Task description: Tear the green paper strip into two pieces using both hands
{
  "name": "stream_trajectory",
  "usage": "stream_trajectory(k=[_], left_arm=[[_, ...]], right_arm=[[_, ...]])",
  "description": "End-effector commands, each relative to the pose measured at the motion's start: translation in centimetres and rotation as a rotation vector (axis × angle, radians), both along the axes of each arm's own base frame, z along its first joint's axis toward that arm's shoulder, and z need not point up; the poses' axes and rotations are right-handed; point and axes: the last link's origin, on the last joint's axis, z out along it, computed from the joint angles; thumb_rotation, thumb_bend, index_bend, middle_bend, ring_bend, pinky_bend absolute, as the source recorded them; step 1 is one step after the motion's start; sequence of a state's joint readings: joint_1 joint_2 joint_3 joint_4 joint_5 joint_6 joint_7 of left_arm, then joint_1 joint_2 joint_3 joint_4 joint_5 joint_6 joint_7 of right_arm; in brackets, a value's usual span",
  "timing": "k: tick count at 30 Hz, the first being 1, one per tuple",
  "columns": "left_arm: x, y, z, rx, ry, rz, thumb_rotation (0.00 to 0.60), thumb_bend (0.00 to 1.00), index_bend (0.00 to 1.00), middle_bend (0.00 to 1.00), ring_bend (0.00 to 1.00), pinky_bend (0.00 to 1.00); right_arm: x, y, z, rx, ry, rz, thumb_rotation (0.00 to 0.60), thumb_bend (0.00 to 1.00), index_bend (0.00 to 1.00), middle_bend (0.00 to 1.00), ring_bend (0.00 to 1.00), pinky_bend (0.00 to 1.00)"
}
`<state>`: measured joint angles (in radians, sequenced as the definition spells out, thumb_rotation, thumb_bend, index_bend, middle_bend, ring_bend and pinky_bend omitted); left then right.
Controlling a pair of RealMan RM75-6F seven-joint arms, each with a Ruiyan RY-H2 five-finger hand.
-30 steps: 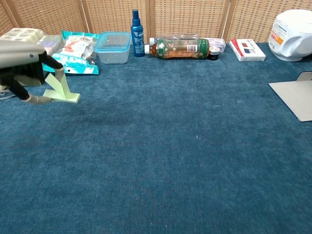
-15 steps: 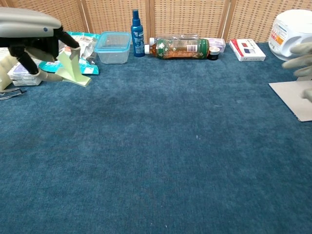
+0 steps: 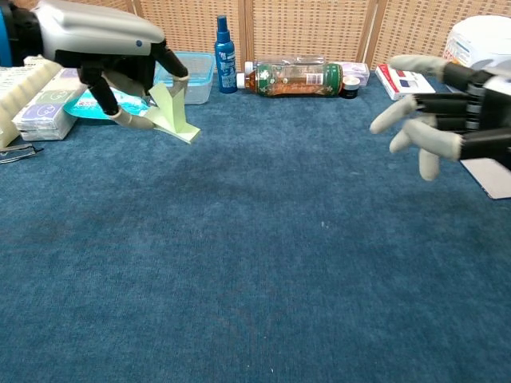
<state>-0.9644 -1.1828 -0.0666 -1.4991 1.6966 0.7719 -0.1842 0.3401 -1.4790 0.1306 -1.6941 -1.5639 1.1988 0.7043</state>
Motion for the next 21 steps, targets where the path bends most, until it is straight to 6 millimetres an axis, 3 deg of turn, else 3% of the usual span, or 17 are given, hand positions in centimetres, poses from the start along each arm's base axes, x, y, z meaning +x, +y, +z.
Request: stream_trajectory(k=[1, 6, 12, 21], left_arm=[[0.6, 0.1, -0.1, -0.01, 0.005, -0.007, 0.6, 0.42, 0.69, 1.0, 1.0, 1.0], [1.1, 0.3, -0.2, -0.016, 0.012, -0.013, 0.6, 0.42, 0.69, 1.0, 1.0, 1.0], [1.8, 0.3, -0.5, -0.025, 0.017, -0.016, 0.6, 0.42, 0.69, 1.0, 1.0, 1.0], [2.5, 0.4, -0.7, -0.029, 0.017, -0.019, 0.6, 0.42, 0.69, 1.0, 1.0, 1.0]], right_arm=[[1.2, -1.6, -1.9, 0.031, -0.041, 0.036, 0.6, 0.48, 0.14, 0.61, 0.69, 0.82], [1.5, -2.4, -2.8, 0.05, -0.025, 0.056, 0.6, 0.47, 0.17, 0.75, 0.85, 0.9], [2.0, -3.2, -3.6, 0.072, 0.013, 0.094, 0.6, 0.44, 0.27, 0.85, 0.95, 0.95], [3.4, -3.9, -4.0, 0.09, 0.004, 0.123, 0.6, 0.43, 0.3, 0.88, 0.97, 0.97]])
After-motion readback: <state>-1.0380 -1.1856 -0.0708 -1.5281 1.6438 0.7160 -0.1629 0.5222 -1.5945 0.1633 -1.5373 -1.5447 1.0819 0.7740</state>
